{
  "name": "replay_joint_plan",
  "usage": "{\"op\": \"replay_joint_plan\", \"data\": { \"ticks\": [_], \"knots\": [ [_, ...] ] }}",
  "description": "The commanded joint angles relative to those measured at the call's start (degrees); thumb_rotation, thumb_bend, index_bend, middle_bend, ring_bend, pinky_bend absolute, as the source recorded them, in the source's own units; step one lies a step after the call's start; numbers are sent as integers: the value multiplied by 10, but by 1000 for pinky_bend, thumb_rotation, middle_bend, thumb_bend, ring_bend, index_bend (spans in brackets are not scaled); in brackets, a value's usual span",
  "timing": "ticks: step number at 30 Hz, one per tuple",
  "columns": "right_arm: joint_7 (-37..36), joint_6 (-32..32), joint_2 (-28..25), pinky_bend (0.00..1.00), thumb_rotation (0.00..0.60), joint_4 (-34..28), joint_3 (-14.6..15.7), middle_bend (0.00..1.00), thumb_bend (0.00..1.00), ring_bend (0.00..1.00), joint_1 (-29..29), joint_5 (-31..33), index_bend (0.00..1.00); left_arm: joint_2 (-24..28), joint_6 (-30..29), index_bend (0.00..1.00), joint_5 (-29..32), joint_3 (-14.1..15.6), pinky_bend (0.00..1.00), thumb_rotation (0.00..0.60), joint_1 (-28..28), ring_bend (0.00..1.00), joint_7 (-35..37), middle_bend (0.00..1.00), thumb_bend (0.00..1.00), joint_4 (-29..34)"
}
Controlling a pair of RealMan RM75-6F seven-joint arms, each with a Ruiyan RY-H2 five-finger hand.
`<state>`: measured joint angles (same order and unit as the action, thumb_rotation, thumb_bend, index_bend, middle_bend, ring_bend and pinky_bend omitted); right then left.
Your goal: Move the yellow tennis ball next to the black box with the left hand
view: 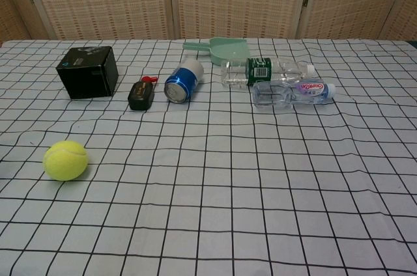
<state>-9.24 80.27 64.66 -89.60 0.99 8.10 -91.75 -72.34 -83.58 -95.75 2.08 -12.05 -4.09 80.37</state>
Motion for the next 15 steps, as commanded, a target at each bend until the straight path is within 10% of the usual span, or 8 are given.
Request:
{"op": "replay_joint_plan", "data": {
  "ticks": [1, 15],
  "knots": [
    [0, 0, 0, 141, 600, 0, 0, 25, 265, 0, 0, 0, 97, 0, 1, 373, 1, 0, 266, 600, 0, 282, 0, 364, 555, 0],
    [2, -8, 2, 141, 600, 2, -4, 26, 265, 0, 2, 12, 97, -1, 2, 372, 5, -3, 282, 600, 0, 282, -6, 364, 554, -5]
  ]
}}
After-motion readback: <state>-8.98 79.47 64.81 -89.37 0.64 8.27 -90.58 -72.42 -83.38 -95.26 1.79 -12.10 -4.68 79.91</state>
